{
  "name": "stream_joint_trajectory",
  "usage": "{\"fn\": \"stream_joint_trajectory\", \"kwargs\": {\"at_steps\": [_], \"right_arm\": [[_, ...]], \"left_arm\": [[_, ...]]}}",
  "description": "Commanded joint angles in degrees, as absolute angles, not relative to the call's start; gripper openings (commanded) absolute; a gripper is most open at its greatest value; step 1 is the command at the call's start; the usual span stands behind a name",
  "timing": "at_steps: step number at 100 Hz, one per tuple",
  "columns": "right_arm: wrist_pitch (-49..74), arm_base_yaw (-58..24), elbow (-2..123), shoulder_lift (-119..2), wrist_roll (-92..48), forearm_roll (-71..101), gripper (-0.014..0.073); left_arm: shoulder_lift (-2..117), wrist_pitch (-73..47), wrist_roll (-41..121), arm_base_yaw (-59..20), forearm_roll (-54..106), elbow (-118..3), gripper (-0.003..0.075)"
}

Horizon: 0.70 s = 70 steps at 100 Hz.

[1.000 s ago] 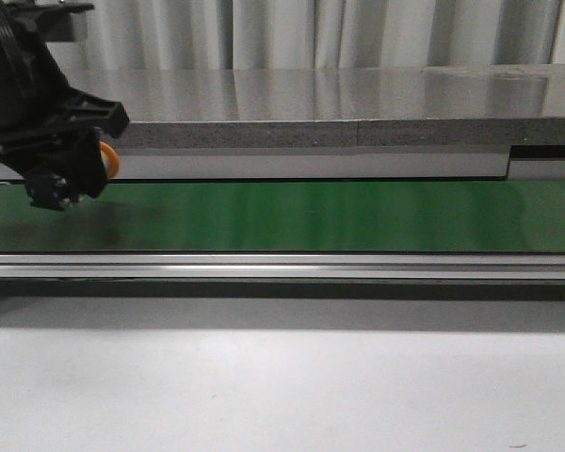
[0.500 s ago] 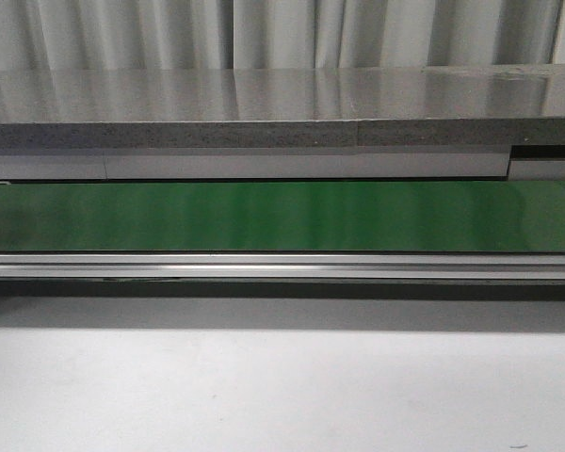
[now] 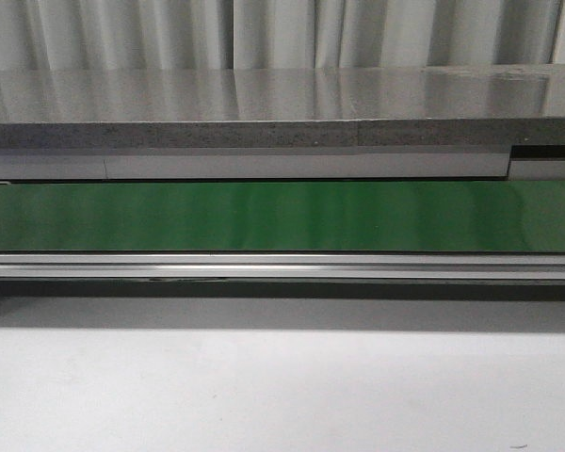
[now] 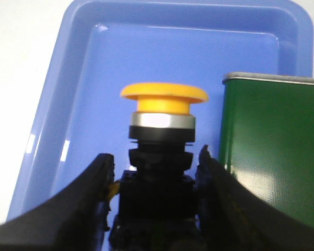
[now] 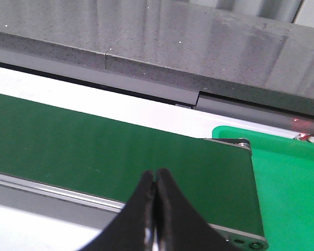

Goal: Move button from right to left
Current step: 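Lift the button with the left gripper and move it over the blue tray, then lower the button into the blue tray and open the left gripper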

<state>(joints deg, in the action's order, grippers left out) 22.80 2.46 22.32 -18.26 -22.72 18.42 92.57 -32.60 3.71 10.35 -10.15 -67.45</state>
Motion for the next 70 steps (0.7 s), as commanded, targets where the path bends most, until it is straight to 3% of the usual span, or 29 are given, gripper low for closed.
{"fn": "stream_joint_trajectory", "kwargs": {"at_steps": [1,52,70], "right_arm": [[18.3,2.4,23.9,-18.5,-23.1,18.9,-0.0068],[18.3,2.4,23.9,-18.5,-23.1,18.9,-0.0068],[18.3,2.4,23.9,-18.5,-23.1,18.9,-0.0068]], "left_arm": [[92.9,-28.8,3.7,10.8,-10.6,-69.2,0.0055],[102.3,-25.8,3.7,11.1,-11.0,-69.2,0.0057],[102.6,-24.9,3.7,11.1,-11.3,-69.2,0.0099]]}}
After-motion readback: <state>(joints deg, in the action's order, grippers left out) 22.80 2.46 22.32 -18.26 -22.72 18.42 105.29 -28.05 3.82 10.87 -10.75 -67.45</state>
